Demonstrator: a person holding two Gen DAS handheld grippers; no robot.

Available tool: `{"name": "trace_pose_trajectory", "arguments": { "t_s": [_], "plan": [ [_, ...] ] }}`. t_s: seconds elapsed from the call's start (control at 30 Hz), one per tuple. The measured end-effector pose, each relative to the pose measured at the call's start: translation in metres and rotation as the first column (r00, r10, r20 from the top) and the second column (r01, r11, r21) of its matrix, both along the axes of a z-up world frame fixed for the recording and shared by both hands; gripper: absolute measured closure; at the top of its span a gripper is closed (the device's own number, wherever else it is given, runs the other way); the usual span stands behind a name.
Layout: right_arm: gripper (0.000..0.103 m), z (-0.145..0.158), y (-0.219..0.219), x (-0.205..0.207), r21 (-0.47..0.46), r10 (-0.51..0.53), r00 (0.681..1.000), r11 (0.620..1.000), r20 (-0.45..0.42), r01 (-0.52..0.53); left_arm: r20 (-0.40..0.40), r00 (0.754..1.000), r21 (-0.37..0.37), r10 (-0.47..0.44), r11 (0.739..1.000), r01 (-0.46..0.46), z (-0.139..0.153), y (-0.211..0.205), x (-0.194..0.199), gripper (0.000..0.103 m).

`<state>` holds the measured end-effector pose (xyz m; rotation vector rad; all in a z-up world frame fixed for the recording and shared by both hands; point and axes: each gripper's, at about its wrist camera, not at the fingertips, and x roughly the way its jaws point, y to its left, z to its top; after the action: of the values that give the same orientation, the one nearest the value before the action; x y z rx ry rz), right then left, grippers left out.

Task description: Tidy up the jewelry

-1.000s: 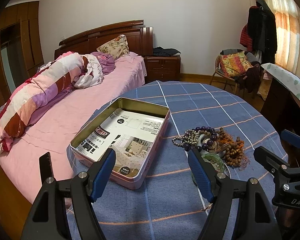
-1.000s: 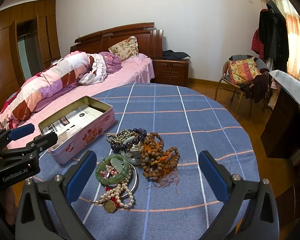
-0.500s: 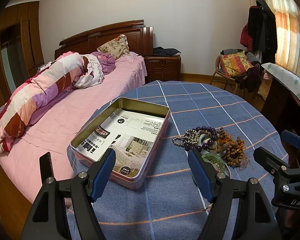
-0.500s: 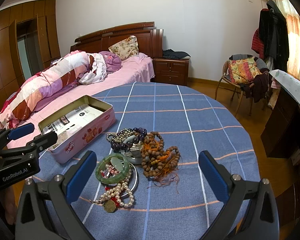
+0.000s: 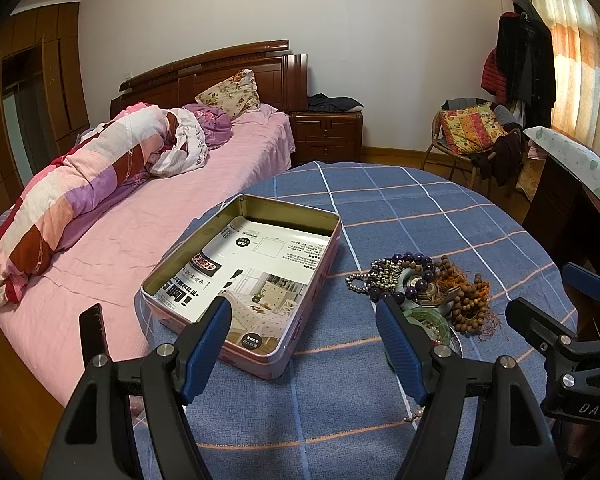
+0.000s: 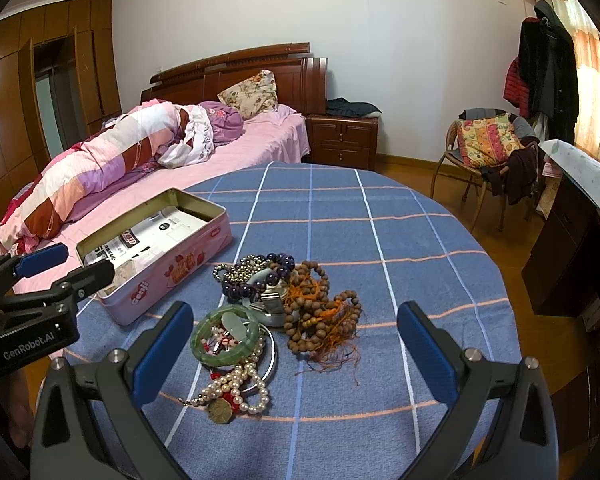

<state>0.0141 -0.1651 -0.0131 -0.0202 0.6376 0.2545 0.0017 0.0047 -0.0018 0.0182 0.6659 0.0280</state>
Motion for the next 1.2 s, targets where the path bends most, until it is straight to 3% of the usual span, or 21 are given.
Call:
{"name": "trace_pose_trajectory", "arguments": {
  "t_s": [0.77,1.07,1.2],
  "plan": [
    [0.0,-0.012,-0.008,0.001,-0.013,-0.014,1.0,1.0,-0.008,0.014,-0.023,1.0,-0.012,-0.005,1.0,0.005,-0.008,-0.003,0.004,0.028],
    [0.0,-0.021,-0.045,0.005,-0.031,-0.087,0.996,0.996,-0.036,0.086,-0.095,0.983,-0.111,-0.16,0.983,0.149,-0.03,-0.034,0.019,0.028],
    [0.0,-0.028,-0.056,0.006,-0.031,-0.111,0.992,0.994,-0.062,0.109,-0.114,0.966,-0.11,-0.233,0.969,0.221,-0.04,-0.057,0.027,0.028]
  ]
}}
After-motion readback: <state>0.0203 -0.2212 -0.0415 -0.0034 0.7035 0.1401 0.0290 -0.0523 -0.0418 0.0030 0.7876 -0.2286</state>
